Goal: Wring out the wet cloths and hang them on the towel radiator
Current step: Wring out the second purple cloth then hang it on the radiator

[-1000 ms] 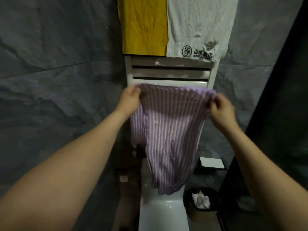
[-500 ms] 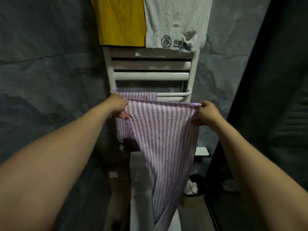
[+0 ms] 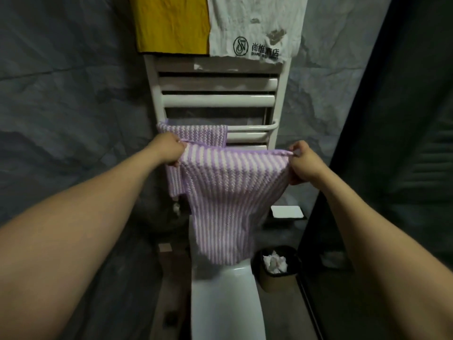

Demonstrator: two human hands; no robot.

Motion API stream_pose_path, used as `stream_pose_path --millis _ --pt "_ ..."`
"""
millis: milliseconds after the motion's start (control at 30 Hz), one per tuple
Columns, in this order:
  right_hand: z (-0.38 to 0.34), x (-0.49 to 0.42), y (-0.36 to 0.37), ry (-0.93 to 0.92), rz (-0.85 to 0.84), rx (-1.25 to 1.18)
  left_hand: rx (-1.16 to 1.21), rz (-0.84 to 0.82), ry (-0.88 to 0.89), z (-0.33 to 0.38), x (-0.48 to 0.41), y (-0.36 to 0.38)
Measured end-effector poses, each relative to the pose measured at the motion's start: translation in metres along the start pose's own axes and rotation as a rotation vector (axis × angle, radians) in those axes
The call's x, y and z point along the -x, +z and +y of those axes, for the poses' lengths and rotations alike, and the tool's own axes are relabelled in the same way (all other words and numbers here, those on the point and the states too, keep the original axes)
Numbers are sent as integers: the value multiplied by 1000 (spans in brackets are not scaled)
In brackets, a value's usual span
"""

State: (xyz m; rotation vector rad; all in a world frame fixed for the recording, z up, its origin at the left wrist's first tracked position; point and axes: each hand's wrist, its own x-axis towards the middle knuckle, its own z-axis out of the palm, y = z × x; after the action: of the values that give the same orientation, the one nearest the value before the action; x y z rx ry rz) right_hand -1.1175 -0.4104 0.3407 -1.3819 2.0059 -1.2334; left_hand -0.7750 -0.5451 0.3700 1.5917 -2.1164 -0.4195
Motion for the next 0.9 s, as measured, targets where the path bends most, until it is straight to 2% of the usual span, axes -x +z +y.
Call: stream_pose_path --millis 100,200,300,367,433,533,600,667,767,833,900 --pt "-14 1 3 19 44 -155 -2 49 -17 8 -2 -6" --pt "-23 0 1 -94 -51 -155 117 40 37 11 0 -8" --pt "-17 2 3 -275 -173 239 77 -104 216 3 0 2" --pt "-13 5 4 -367 -189 540 -139 -173 308 -7 1 6" --pt "-9 2 5 -436 -151 742 -422 -198 369 -11 -1 7" --pt "-16 -11 11 -439 -122 931 -646 -145 457 -9 -12 10" --pt "-22 -20 13 -383 -140 941 -572 -140 445 -7 -24 9" --pt "-29 -31 14 -282 -169 847 -450 -149 381 -4 -36 6" --pt "-38 -50 17 -19 -152 417 -251 -161 228 0 -57 -3" --pt "-46 -66 26 144 -146 65 91 -263 69 5 -73 -5" --pt "-59 -79 33 210 -169 -233 537 -409 -102 13 -82 -4"
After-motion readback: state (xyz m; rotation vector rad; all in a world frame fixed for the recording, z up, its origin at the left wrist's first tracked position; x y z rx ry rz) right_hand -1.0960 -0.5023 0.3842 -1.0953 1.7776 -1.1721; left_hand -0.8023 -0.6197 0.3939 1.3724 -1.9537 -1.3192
